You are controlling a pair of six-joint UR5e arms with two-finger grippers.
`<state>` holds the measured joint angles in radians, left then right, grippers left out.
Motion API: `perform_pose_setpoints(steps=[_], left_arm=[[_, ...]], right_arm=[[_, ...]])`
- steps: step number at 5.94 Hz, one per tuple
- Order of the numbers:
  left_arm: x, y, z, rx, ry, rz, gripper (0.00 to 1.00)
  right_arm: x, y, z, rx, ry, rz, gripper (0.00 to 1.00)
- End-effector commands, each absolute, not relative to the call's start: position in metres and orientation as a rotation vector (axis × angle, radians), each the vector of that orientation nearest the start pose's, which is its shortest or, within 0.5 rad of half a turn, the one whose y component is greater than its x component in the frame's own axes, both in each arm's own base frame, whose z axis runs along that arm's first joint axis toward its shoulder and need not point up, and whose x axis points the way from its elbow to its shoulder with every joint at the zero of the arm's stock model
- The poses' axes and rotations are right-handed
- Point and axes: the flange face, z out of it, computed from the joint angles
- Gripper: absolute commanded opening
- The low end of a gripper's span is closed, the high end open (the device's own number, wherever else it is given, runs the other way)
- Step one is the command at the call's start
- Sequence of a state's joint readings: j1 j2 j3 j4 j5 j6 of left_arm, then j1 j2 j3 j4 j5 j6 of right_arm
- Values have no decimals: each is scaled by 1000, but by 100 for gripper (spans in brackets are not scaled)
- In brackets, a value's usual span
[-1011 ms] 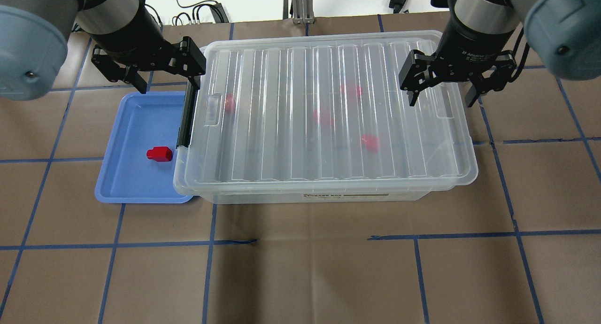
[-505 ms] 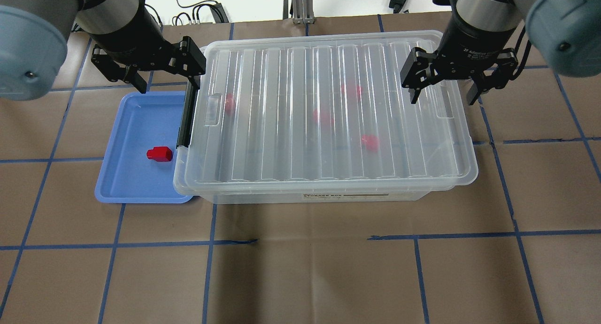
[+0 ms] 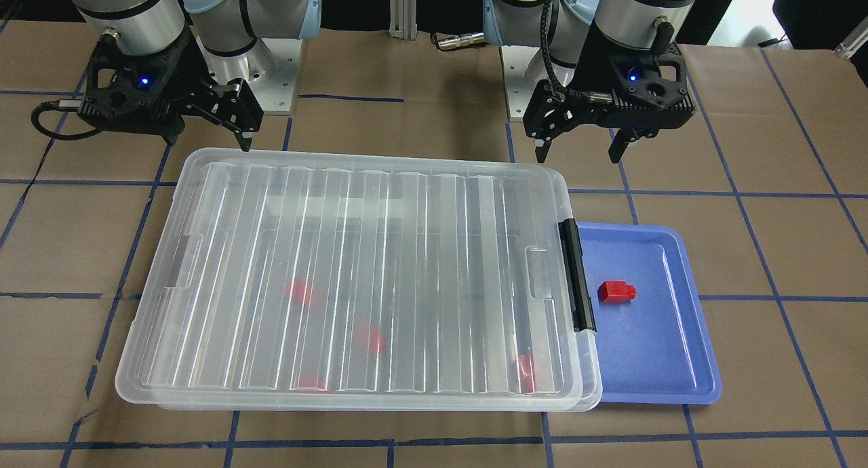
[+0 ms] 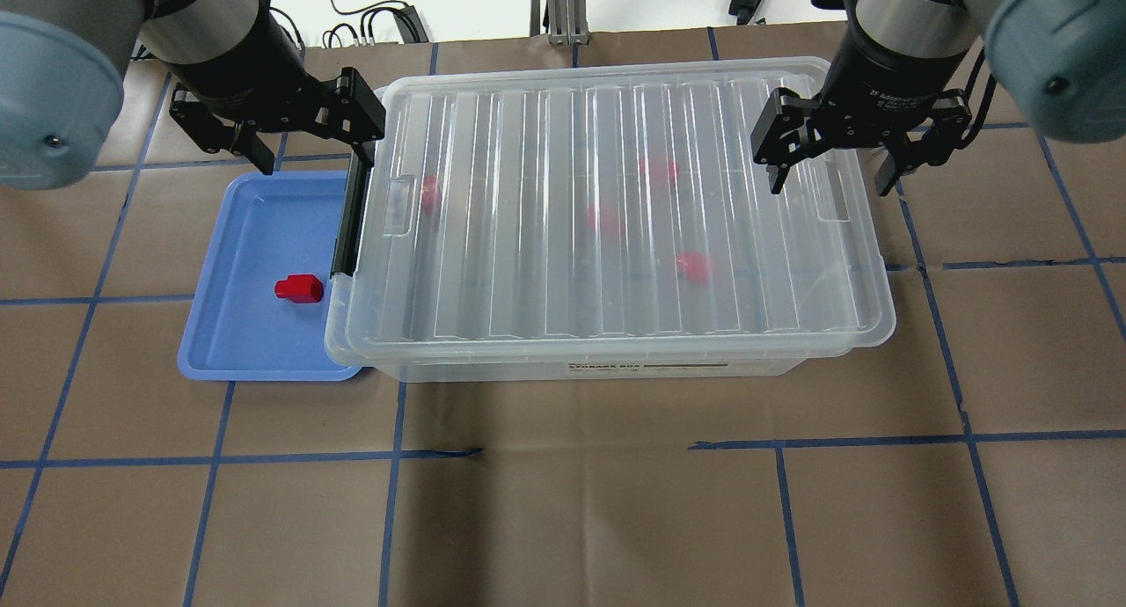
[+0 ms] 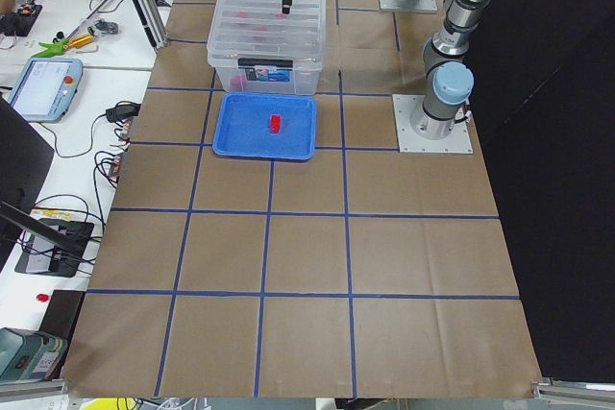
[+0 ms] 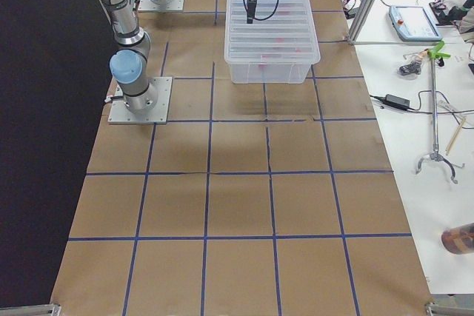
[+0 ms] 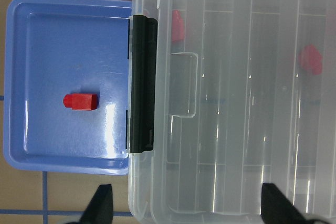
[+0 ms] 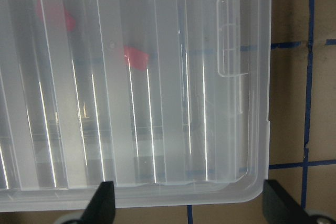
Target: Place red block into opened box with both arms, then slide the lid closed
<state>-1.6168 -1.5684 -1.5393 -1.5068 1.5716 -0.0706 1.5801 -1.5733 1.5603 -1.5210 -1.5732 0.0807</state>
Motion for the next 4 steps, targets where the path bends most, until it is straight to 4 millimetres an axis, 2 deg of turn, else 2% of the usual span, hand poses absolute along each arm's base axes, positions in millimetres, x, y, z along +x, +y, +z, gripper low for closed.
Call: perform_pose_setpoints(steps=[1, 2, 3, 4], left_arm=[[-156, -491, 513, -36, 3142, -154, 98], [-156, -490, 515, -3, 3141, -159, 98], [-156, -489, 516, 19, 3140, -159, 98], [-156, -489, 516, 19, 3140, -159, 98]], right_arm=[[88, -499, 486, 85, 3166, 49, 100], [39, -508, 477, 161, 3150, 76, 100], [15, -519, 460, 143, 3147, 130, 100], [6, -530, 438, 161, 3134, 179, 100]])
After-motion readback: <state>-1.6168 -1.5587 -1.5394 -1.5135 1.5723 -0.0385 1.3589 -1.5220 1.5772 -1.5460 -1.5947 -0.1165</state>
